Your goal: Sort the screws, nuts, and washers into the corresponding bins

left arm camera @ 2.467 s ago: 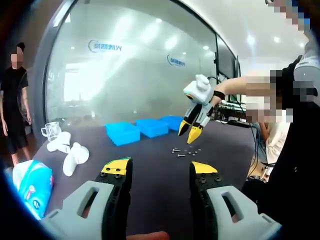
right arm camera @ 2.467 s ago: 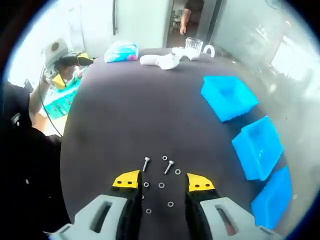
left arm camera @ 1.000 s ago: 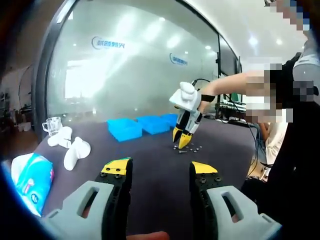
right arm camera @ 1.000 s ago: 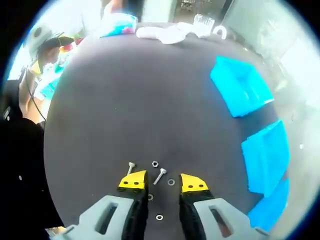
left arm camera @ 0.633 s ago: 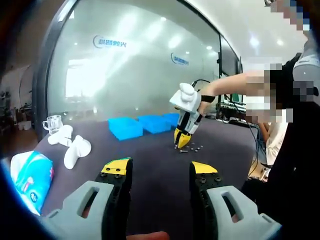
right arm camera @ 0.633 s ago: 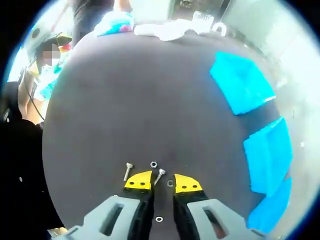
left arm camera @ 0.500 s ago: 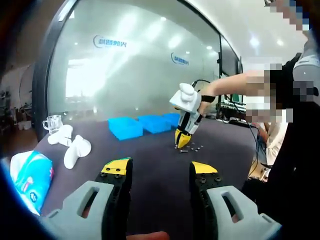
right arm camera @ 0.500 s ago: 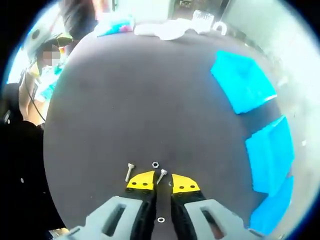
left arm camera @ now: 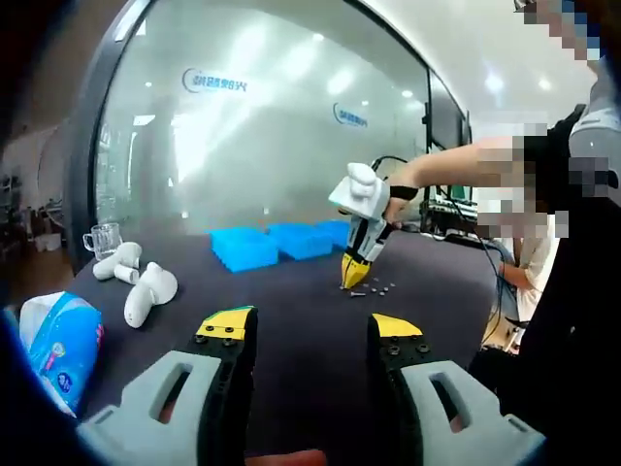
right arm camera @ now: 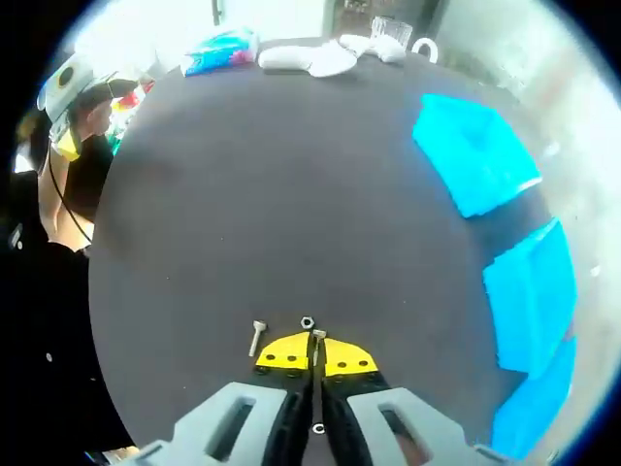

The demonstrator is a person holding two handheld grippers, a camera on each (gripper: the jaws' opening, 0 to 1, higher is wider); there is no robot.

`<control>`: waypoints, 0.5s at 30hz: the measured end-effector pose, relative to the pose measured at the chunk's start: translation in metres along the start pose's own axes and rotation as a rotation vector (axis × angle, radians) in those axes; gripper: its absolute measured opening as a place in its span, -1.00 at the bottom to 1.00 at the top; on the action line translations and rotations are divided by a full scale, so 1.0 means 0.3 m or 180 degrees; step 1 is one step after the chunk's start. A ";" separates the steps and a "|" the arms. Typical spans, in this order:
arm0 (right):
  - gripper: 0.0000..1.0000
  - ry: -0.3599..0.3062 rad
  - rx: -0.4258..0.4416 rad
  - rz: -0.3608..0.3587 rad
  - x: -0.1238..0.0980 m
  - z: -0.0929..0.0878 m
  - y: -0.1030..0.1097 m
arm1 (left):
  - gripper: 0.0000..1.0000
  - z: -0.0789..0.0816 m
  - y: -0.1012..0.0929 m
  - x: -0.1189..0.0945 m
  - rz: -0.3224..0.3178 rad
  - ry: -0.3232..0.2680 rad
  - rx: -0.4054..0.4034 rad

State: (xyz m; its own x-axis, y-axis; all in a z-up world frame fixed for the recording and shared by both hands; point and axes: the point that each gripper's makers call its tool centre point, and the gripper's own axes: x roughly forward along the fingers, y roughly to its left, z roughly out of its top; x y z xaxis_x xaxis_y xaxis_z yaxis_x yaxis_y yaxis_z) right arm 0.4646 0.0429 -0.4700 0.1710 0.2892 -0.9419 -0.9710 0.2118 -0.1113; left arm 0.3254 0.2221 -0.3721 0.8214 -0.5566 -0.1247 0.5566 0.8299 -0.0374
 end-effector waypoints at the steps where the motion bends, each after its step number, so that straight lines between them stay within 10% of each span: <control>1: -1.00 -0.0013 0.0005 -0.0007 -0.003 0.003 -0.001 | -0.10 0.000 -0.001 0.000 -0.0003 -0.0002 0.0000; 15: -1.00 -0.0704 0.0065 -0.0132 -0.123 0.069 0.026 | -0.10 0.024 -0.008 0.010 -0.0013 -0.0036 0.0038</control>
State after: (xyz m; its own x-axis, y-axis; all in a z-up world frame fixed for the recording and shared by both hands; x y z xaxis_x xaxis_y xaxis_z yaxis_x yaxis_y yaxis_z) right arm 0.4541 0.0533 -0.4294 0.2454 0.4771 -0.8439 -0.9591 0.2459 -0.1399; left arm 0.3274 0.2183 -0.3651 0.8204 -0.5604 -0.1134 0.5614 0.8271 -0.0260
